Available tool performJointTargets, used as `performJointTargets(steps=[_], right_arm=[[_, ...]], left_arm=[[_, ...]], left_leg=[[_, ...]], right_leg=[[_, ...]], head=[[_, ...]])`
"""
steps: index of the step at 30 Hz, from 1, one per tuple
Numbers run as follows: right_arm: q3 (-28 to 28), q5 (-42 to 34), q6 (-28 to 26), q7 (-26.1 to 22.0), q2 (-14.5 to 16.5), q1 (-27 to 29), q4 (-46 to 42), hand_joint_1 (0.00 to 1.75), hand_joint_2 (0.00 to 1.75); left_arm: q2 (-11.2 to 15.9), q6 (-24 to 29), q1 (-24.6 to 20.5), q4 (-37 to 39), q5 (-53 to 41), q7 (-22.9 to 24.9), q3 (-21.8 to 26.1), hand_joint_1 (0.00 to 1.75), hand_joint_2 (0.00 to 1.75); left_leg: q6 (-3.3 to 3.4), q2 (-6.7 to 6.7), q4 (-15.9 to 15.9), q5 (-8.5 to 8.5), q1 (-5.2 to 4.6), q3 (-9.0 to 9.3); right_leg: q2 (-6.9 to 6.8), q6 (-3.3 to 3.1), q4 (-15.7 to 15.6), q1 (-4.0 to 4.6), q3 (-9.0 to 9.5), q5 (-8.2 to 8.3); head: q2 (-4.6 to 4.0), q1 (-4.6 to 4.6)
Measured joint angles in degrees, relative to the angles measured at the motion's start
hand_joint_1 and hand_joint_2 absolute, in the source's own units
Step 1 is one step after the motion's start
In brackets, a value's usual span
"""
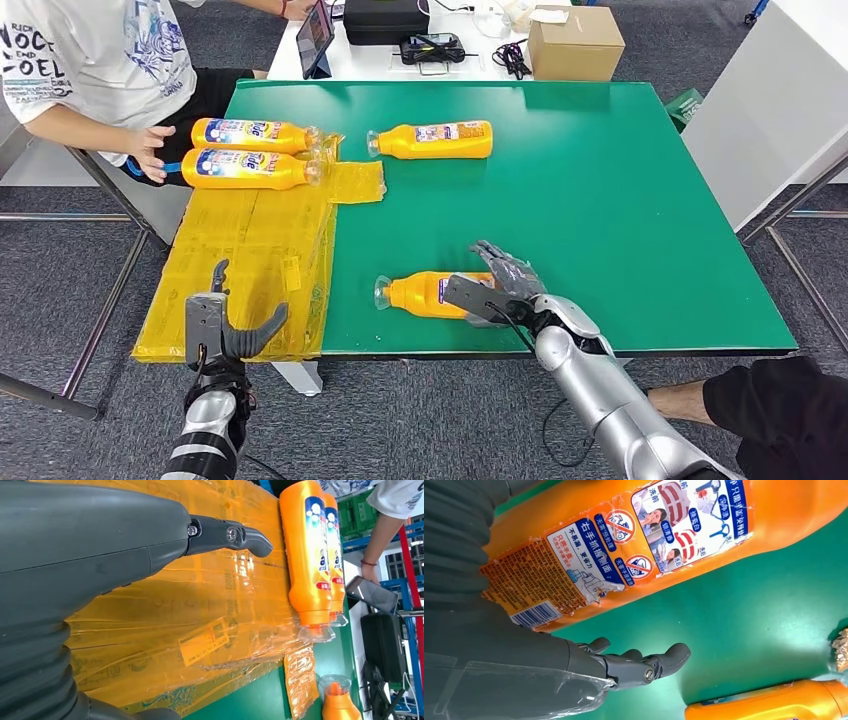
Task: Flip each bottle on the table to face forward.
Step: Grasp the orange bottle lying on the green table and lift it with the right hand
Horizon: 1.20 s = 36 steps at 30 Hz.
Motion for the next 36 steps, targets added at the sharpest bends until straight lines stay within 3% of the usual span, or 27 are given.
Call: performJointTargets(steps=[6,15,27,36], right_arm=[[1.7,-0.9,2.7,0.0,-0.9,-1.6,1.0,0.0,1.75],[8.4,-3.7,10.0,0.0,-5.5,-7.8,2.0,0.0,1.75],[16.4,-7.2,13.5,0.0,-10.3,-10.7,1.2,0.0,1.75],[21.1,-8.3,13.9,0.0,-11.2,-11.5,1.1,0.0,1.75]], left_arm=[[0.0,0.1,-0.3,0.7,0.0,0.0,0.0,0.0,1.75],[0.0,-0.1,-1.4,2.5,0.6,0.0,0.0,0.0,1.75],[0.0,-0.3,-2.2,4.4,1.0,0.0,-0.6,0.0,1.75],[0.0,-0.4,-2.4,5.3,1.1,0.0,-1.3,0.0,1.75]], left_leg=[[0.0,0.0,0.0,0.0,-0.01,0.0],[0.02,-0.01,0.0,0.02,-0.02,0.0],[0.03,-0.01,0.0,0.02,-0.02,-0.01],[0.03,-0.01,0.0,0.02,-0.02,-0.02]], right_leg=[[0.0,0.0,0.0,-0.01,0.01,0.01],[0.0,0.04,0.0,-0.01,0.01,0.03],[-0.01,0.04,0.0,-0.01,0.01,0.03],[-0.01,0.04,0.0,-0.01,0.01,0.03]], head=[[0.0,0.0],[0.0,-0.01],[0.0,-0.01],[0.0,-0.01]])
